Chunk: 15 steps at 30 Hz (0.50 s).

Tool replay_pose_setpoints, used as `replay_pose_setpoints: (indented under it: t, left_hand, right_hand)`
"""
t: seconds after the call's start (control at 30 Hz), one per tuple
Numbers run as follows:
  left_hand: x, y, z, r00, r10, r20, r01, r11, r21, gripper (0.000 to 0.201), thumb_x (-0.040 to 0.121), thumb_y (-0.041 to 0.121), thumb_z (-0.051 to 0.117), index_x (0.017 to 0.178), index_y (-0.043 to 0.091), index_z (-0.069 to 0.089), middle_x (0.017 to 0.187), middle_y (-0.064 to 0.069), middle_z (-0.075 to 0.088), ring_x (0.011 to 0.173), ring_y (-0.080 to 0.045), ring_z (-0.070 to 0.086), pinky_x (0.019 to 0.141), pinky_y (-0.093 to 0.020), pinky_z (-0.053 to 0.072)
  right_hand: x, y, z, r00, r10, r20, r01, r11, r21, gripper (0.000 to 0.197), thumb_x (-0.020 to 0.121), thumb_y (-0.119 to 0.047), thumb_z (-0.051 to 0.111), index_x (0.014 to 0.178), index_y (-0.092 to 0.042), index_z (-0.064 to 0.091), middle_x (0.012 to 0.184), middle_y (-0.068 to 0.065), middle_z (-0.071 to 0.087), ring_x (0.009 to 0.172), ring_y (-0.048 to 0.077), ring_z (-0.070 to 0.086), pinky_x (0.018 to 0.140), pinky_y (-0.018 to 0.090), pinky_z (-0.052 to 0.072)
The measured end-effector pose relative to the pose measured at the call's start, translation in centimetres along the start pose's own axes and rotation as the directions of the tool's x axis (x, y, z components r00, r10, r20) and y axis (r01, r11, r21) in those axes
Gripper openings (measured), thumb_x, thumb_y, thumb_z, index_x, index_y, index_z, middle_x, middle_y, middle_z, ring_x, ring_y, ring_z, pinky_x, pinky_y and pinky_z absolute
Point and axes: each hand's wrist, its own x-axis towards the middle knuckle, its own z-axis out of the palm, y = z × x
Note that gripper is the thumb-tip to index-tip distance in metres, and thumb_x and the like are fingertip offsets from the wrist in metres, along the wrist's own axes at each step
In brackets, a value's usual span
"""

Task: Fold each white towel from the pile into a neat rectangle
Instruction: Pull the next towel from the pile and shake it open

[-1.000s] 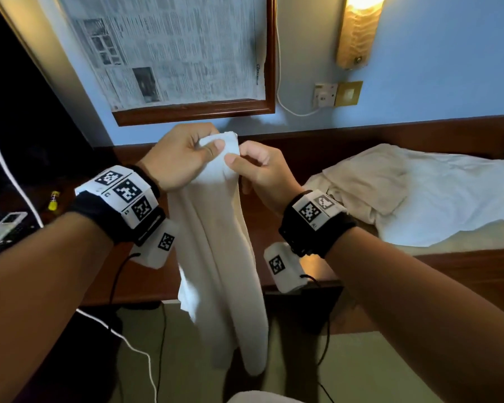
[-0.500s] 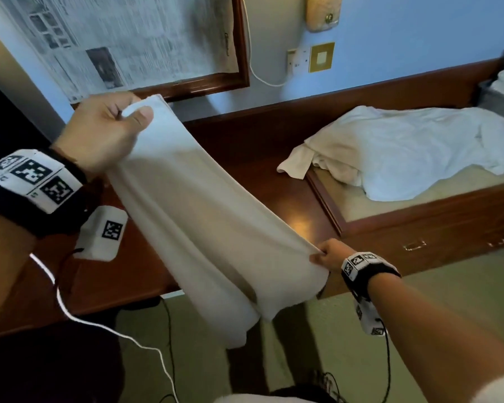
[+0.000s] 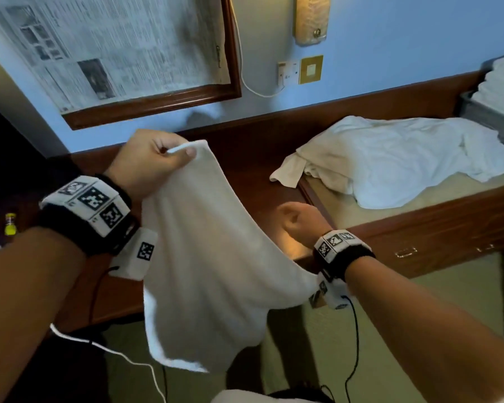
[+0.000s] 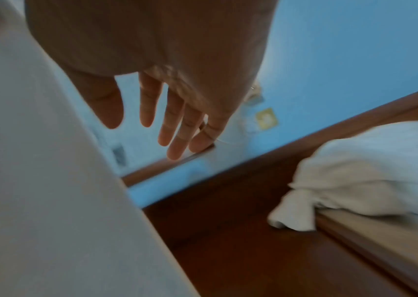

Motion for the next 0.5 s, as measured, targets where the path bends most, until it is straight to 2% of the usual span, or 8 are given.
replay_pose_setpoints:
  t: [0.07, 0.13, 0.23, 0.27, 0.3, 0.37, 0.43, 0.5]
  left_hand:
    - [0.4, 1.1, 1.7, 0.997, 0.015, 0.080, -0.016, 1.000, 0.011, 0.020, 0.098, 0.025, 0.063, 0.090, 0.011, 0.077, 0.085, -0.010, 0.075, 0.073, -0.011, 0.067, 0.072, -0.032, 0.056]
    - [0.7, 2.0, 2.7, 0.991, 0.003, 0.132, -0.003, 1.000, -0.005, 0.021, 0.098, 0.029, 0.062, 0.093, 0.017, 0.078, 0.083, -0.002, 0.074, 0.077, -0.014, 0.069, 0.074, -0.042, 0.058]
    - [1.2, 2.6, 2.9, 0.991, 0.012, 0.133, -0.008, 1.000, -0.028, 0.021, 0.098, 0.028, 0.063, 0.089, 0.014, 0.077, 0.080, -0.011, 0.071, 0.076, -0.028, 0.066, 0.071, -0.050, 0.054]
    - [1.3, 2.7, 2.8, 0.993, 0.009, 0.119, -0.006, 1.000, -0.026, 0.021, 0.098, 0.026, 0.064, 0.087, 0.013, 0.076, 0.079, -0.013, 0.070, 0.076, -0.030, 0.065, 0.071, -0.051, 0.053]
    - [1.4, 2.8, 2.5, 0.995, -0.003, 0.096, 0.005, 1.000, -0.026, 0.020, 0.097, 0.025, 0.064, 0.085, 0.013, 0.076, 0.078, -0.012, 0.070, 0.075, -0.028, 0.065, 0.070, -0.048, 0.053]
    - [1.5, 2.8, 2.3, 0.999, -0.037, 0.023, 0.039, 0.996, -0.082, 0.022, 0.096, 0.023, 0.066, 0.079, 0.010, 0.073, 0.070, -0.003, 0.067, 0.063, -0.015, 0.059, 0.062, -0.034, 0.048]
    - [1.1, 2.7, 2.4, 0.992, -0.108, -0.066, 0.088, 0.962, -0.258, 0.027, 0.096, 0.016, 0.067, 0.071, 0.006, 0.068, 0.060, 0.006, 0.056, 0.054, -0.005, 0.046, 0.054, -0.020, 0.036]
    - [0.2, 1.9, 2.8, 0.973, -0.197, -0.123, 0.120, 0.878, -0.463, 0.031, 0.094, 0.014, 0.068, 0.064, 0.004, 0.062, 0.058, 0.002, 0.048, 0.056, -0.011, 0.040, 0.056, -0.021, 0.030]
  right_hand:
    - [1.0, -5.2, -1.9, 0.976, -0.216, -0.001, 0.209, 0.946, 0.249, 0.045, 0.089, -0.018, 0.068, 0.133, -0.023, 0.059, 0.124, -0.004, 0.064, 0.104, 0.015, 0.063, 0.093, 0.030, 0.051]
    - [1.7, -9.1, -4.0, 0.929, -0.367, 0.048, 0.315, 0.852, 0.418, 0.047, 0.089, -0.025, 0.070, 0.134, -0.025, 0.056, 0.123, -0.005, 0.064, 0.107, 0.012, 0.062, 0.092, 0.031, 0.053]
    - [2.8, -11.9, -6.0, 0.870, -0.493, -0.024, 0.443, 0.759, 0.477, 0.016, 0.093, -0.016, 0.067, 0.109, -0.013, 0.069, 0.098, 0.003, 0.070, 0.088, 0.006, 0.064, 0.081, 0.026, 0.053]
    - [3.2, -12.3, -6.3, 0.866, -0.495, -0.065, 0.463, 0.748, 0.474, 0.011, 0.094, -0.013, 0.066, 0.100, -0.006, 0.071, 0.088, 0.010, 0.069, 0.081, 0.007, 0.061, 0.077, 0.029, 0.052]
    - [3.7, -12.7, -6.6, 0.866, -0.491, -0.100, 0.475, 0.742, 0.472, 0.013, 0.094, -0.012, 0.066, 0.095, 0.000, 0.071, 0.086, 0.019, 0.068, 0.077, 0.011, 0.059, 0.076, 0.035, 0.051]
    - [4.4, -13.7, -6.9, 0.851, -0.504, -0.145, 0.509, 0.726, 0.462, 0.016, 0.093, -0.010, 0.063, 0.092, 0.005, 0.069, 0.088, 0.028, 0.066, 0.075, 0.023, 0.059, 0.075, 0.042, 0.051]
    - [5.1, -15.3, -7.6, 0.824, -0.532, -0.193, 0.559, 0.711, 0.428, 0.016, 0.093, -0.008, 0.061, 0.088, 0.007, 0.067, 0.081, 0.024, 0.065, 0.072, 0.023, 0.057, 0.069, 0.038, 0.048]
    - [5.9, -17.0, -8.7, 0.795, -0.560, -0.234, 0.606, 0.709, 0.361, 0.017, 0.093, -0.007, 0.060, 0.083, 0.006, 0.063, 0.070, 0.012, 0.054, 0.067, 0.013, 0.046, 0.065, 0.030, 0.040]
